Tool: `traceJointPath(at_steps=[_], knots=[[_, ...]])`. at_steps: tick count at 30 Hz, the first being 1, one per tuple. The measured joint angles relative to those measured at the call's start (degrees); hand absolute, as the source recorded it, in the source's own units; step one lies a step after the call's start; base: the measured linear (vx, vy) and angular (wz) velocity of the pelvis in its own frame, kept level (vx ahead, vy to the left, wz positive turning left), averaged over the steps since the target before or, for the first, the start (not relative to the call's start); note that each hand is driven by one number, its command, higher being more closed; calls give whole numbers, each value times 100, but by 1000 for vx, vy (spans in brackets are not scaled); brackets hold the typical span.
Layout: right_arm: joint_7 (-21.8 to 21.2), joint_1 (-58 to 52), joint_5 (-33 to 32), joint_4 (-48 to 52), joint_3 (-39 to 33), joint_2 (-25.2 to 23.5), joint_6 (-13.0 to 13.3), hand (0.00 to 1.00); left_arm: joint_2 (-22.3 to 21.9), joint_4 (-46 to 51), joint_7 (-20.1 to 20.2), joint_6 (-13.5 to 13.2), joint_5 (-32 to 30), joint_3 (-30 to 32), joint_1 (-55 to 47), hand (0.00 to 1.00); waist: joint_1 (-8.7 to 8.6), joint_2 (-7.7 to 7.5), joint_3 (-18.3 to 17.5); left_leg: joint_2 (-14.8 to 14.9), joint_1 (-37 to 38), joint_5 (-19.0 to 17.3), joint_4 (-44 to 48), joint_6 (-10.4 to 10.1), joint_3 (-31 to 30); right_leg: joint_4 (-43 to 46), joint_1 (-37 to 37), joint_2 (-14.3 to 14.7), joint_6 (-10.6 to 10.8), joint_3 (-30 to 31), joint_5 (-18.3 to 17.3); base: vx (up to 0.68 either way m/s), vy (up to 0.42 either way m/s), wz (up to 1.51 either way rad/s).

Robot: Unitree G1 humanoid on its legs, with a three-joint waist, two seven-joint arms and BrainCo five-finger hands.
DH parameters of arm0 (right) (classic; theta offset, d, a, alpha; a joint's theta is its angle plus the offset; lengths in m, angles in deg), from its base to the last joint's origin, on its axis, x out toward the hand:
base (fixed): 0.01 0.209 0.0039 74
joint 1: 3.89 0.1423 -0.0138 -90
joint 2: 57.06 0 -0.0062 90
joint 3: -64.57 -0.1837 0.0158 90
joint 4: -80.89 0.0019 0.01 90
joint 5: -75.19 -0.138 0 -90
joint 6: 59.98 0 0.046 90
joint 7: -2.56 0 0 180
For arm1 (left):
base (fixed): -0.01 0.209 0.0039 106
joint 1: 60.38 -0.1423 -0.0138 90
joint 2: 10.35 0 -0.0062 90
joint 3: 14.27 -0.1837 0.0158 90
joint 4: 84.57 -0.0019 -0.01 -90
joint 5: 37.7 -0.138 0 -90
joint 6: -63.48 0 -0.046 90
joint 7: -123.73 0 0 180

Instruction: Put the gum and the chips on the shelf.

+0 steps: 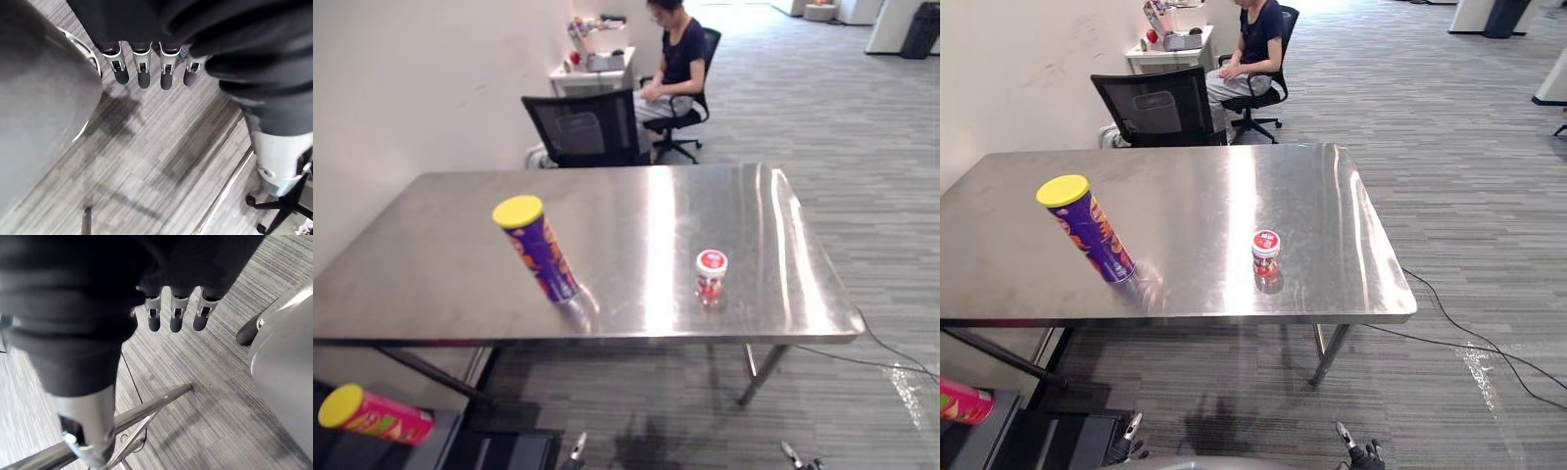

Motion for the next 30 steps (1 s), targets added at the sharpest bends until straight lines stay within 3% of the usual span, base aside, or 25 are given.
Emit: traceJointPath(at_steps=[3,6,8,11,17,22,25,30], knots=[[245,-21,-1,-245,-16,70,-4,0,26,-8,-177,-179,-9,-44,-26,0,-14,-15,0,-10,-7,2,-27,-1,-33,-186,69,2,7,-181,128,-50,-6,-4],[521,-2,-8,-268,-94,42,-3,0,124,1,-182,-295,-78,-38,-34,0,14,-167,11,-75,-8,131,-203,-22,-33,-396,51,-31,0,-384,179,-101,-26,-13],[684,54,-25,-247,-382,61,4,0,203,6,-176,-318,-207,-25,-35,0,9,-256,13,-105,12,284,-398,-31,-48,-469,30,-38,70,-456,221,-123,-47,2],[1039,65,-80,100,-908,211,59,0,199,87,-158,-316,-246,134,-103,0,27,-349,24,-159,165,540,-832,-48,-72,-449,-41,-35,-2,-480,175,-132,-35,0],[1917,161,-31,2272,-1810,673,393,0,197,451,-149,-335,-424,289,-395,0,50,-414,-11,-223,332,731,-1351,-93,-7,-455,-140,-30,-71,-486,199,-31,6,-6],[2785,385,1137,4978,-1464,932,329,0,253,591,-204,-346,-425,47,-500,0,54,-443,-150,-180,291,736,-1341,-118,8,-461,-168,16,27,-522,260,81,1,-2],[2537,453,1695,6036,-818,956,102,0,262,765,-256,-323,-446,-57,-520,0,62,-418,-186,-139,277,705,-1340,-117,11,-468,-175,64,33,-576,264,98,-12,-2],[958,603,2176,6540,211,1083,-125,0,392,786,-287,-317,-692,-235,-485,0,61,-469,-210,-129,265,655,-1336,-104,-39,-471,-169,89,32,-611,270,63,-8,0]])
